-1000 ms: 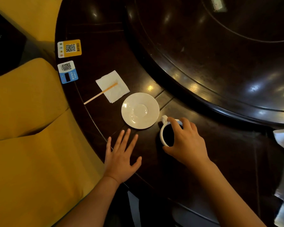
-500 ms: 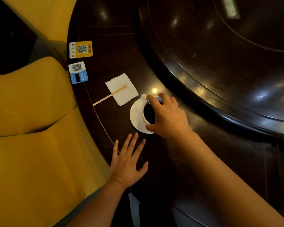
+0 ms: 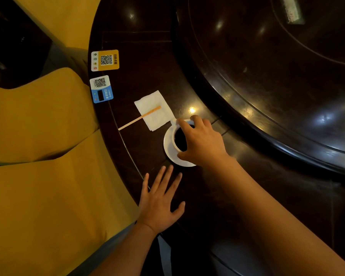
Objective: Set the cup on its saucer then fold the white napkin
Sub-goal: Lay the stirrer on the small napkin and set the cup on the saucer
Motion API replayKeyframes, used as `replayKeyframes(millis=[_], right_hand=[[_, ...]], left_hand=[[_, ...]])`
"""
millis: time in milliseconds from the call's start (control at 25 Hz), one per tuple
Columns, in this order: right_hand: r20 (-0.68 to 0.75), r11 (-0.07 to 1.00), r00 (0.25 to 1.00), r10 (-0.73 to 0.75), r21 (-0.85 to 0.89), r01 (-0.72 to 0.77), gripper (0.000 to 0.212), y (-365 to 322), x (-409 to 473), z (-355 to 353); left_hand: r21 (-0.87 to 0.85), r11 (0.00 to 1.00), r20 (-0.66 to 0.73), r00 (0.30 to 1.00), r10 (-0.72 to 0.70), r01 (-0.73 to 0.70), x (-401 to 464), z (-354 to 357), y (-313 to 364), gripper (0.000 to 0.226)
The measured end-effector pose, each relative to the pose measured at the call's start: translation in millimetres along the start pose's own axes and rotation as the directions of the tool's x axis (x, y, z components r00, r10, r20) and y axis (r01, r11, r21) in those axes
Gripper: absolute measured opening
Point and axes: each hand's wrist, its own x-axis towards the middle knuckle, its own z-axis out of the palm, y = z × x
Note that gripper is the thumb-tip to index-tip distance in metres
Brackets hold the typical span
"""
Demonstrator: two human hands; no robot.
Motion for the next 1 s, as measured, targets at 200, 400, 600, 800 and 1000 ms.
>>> replayKeyframes(millis=[200, 400, 600, 800, 1000], right_hand=[[-0.016, 1.0, 1.0, 0.004, 0.006, -0.004, 0.091, -1, -3, 5], [-0.008, 1.0, 1.0, -0.01, 0.002, 0.01, 0.095, 2, -5, 6], [-0.028, 1.0, 0.999, -0.022, -0.013, 0.022, 0.094, 2, -6, 7], [0.025, 1.0, 1.0, -0.011, -0.029, 0.012, 0.095, 0, -8, 3], [-0.06, 0.997, 0.997, 0.048, 0.055, -0.045, 0.08, 6, -41, -11]], left_hand=[[-0.008, 1.0, -0.002, 1.0, 0.006, -0.006, 0, 0, 0, 0.074], [-0.004, 1.0, -0.002, 1.0, 0.005, -0.005, 0, 2, -1, 0.076], [-0.001, 1.0, 0.009, 1.0, 0.001, -0.001, 0, 2, -1, 0.076], [0.037, 0.999, 0.056, 0.998, -0.016, 0.014, -1, -5, 3, 0.074], [0.08, 0.997, 0.135, 0.991, -0.007, -0.004, -1, -18, 8, 0.071]])
